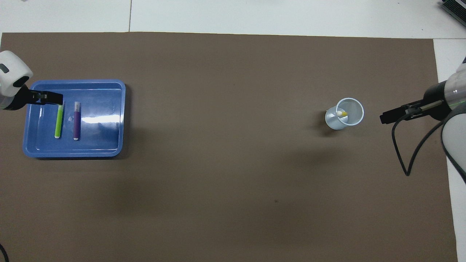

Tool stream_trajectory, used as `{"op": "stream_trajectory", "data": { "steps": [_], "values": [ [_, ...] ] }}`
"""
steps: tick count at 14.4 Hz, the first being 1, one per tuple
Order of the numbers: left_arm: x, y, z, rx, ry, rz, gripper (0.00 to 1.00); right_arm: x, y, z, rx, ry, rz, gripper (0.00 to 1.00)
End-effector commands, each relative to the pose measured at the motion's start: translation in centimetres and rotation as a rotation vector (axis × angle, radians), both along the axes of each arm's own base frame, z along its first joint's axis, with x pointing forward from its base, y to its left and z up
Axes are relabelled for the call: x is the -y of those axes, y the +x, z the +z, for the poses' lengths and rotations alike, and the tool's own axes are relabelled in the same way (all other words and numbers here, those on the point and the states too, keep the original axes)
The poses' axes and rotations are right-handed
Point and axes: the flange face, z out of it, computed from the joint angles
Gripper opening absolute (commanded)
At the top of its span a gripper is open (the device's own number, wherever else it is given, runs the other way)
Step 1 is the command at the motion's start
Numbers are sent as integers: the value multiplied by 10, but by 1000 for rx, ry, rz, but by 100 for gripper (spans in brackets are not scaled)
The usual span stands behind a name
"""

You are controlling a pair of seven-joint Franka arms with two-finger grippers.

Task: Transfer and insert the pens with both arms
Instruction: 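Release the pen and raise the right gripper while the left gripper returns, then lower the left gripper and grasp the purple pen in the tray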

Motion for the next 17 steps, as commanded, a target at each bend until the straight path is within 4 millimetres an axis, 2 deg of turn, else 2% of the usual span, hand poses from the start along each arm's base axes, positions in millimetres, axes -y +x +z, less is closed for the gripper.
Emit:
{"op": "stream_trajectory", "data": {
  "steps": [1, 2, 4, 8, 9, 14, 17],
  "values": [
    [-3, -5, -36, -29, 4, 14, 100, -3, -5, 0, -3, -17, -16, 98],
    [-4, -5, -47, -40, 0, 25, 100, -2, -5, -1, -4, -17, -17, 98],
    [-20, -2, -66, -54, -6, 52, 100, -2, -5, -1, -4, -17, -17, 99],
    [-17, -2, -101, -40, -28, 68, 100, -5, -4, 0, 0, -17, -13, 99],
    [-16, -2, -115, -32, -35, 92, 100, -5, -4, 0, 3, -17, -13, 99],
    [-14, -7, -137, -45, -43, 121, 98, -4, -4, 0, 2, -17, -15, 99],
    [-9, -13, -148, -28, -46, 117, 91, -2, -3, 1, 6, -17, -18, 99]
  ]
}}
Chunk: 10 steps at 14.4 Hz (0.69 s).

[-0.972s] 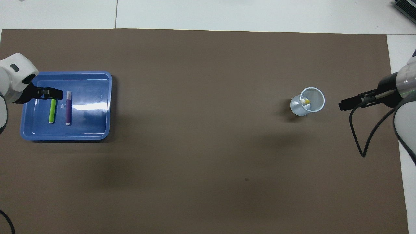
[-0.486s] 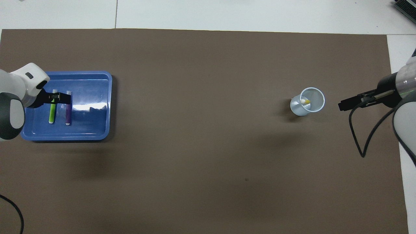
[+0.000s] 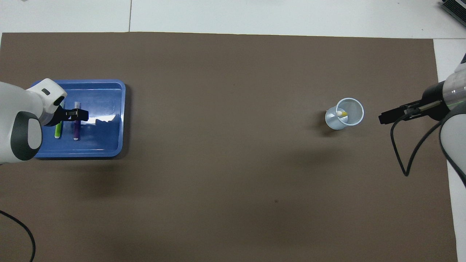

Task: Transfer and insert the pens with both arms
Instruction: 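Lower the left gripper and grasp the purple pen in the tray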

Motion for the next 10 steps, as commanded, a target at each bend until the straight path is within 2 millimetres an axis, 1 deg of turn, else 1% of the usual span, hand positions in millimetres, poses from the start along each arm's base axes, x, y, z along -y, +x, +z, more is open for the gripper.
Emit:
{"op": "stream_trajectory", "data": {
  "steps": [1, 3, 5, 6, 7, 10],
  "values": [
    [4, -8, -9, 22, -1, 11, 90, 1, -4, 1, 7, -17, -21, 99],
    [1, -9, -11, 19, 0, 7, 88, 0, -3, 1, 7, -17, -22, 99],
    [0, -11, -16, 14, -1, 7, 88, 2, -4, 1, 8, -17, -22, 94],
    [4, -11, -17, 17, -2, 1, 87, 4, -4, 0, 5, -17, -24, 94],
    [7, -11, -18, 17, -1, -10, 85, 5, -4, 1, 6, -17, -26, 94],
    [8, -12, -23, 16, 3, -63, 84, 4, -4, 0, 7, -17, -28, 94]
  ]
}}
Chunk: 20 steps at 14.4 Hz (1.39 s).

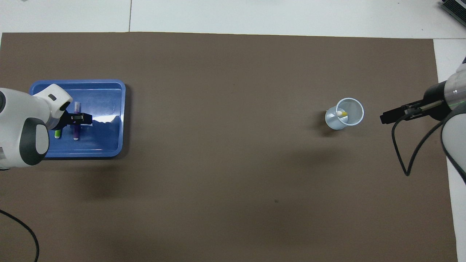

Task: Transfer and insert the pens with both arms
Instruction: 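Lower the left gripper and grasp the purple pen in the tray, then lift the purple pen with the left gripper toward the right gripper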

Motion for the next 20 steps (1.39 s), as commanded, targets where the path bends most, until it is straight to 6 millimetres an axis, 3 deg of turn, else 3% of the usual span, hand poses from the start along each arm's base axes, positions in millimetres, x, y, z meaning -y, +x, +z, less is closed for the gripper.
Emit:
{"op": "stream_trajectory", "data": {
  "steps": [1, 3, 6, 10, 13, 17, 20],
  "values": [
    [4, -6, -11, 16, 5, -54, 84, 2, -3, 0, 10, -17, -24, 94],
    [6, -8, -15, 27, 5, -60, 84, 3, -3, 0, 12, -17, -23, 95],
    [4, -9, -16, 25, 6, -62, 72, 4, -3, -1, 12, -18, -17, 100],
    [5, -8, -15, 19, 6, -64, 35, 5, -3, 0, 15, -18, -17, 100],
    [5, -7, -13, 13, 6, -65, 15, 6, -3, 0, 15, -18, -18, 100],
    [5, -5, -10, 2, 6, -62, 0, 11, -4, 1, 15, -18, -35, 100],
    [10, 4, 0, -24, 6, -69, 0, 18, -5, -1, 10, -19, -53, 100]
  ]
}}
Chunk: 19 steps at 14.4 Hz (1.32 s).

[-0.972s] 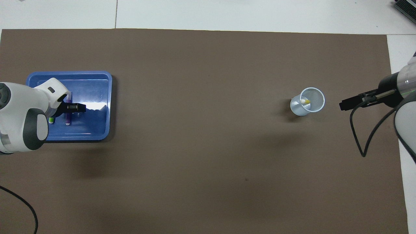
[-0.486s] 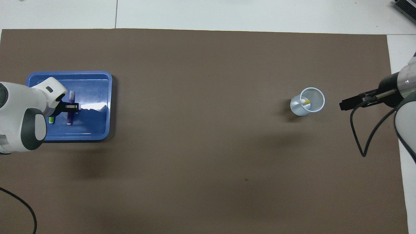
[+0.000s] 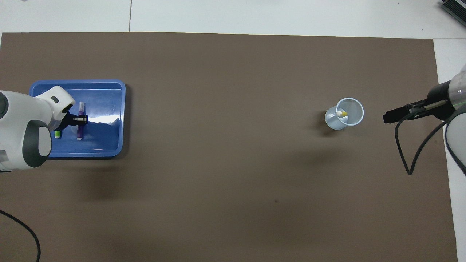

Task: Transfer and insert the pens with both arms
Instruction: 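Lift the purple pen with the left gripper toward the right gripper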

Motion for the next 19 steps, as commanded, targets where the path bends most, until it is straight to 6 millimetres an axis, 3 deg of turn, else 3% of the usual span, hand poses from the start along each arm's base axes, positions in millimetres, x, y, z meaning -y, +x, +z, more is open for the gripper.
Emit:
{"op": "stream_trajectory", "data": {
  "steps": [1, 5, 9, 13, 16, 19],
  "values": [
    [10, 11, 7, -53, 2, -20, 0, 13, -6, 0, 7, -27, -41, 100],
    [16, 31, 40, -76, -43, 18, 0, 19, -11, -4, -1, -39, -27, 100],
    [25, 38, 58, -85, -144, 128, 0, 16, -13, -6, -9, -38, -10, 100],
    [68, 39, 65, -85, -160, 305, 0, 26, -10, -12, -4, 40, -40, 100],
    [105, 35, 70, -103, -168, 438, 0, 17, -4, -14, 14, 112, -63, 100],
    [137, 25, 89, -133, -201, 585, 0, 6, -2, -17, 12, 256, -103, 100]
  ]
}}
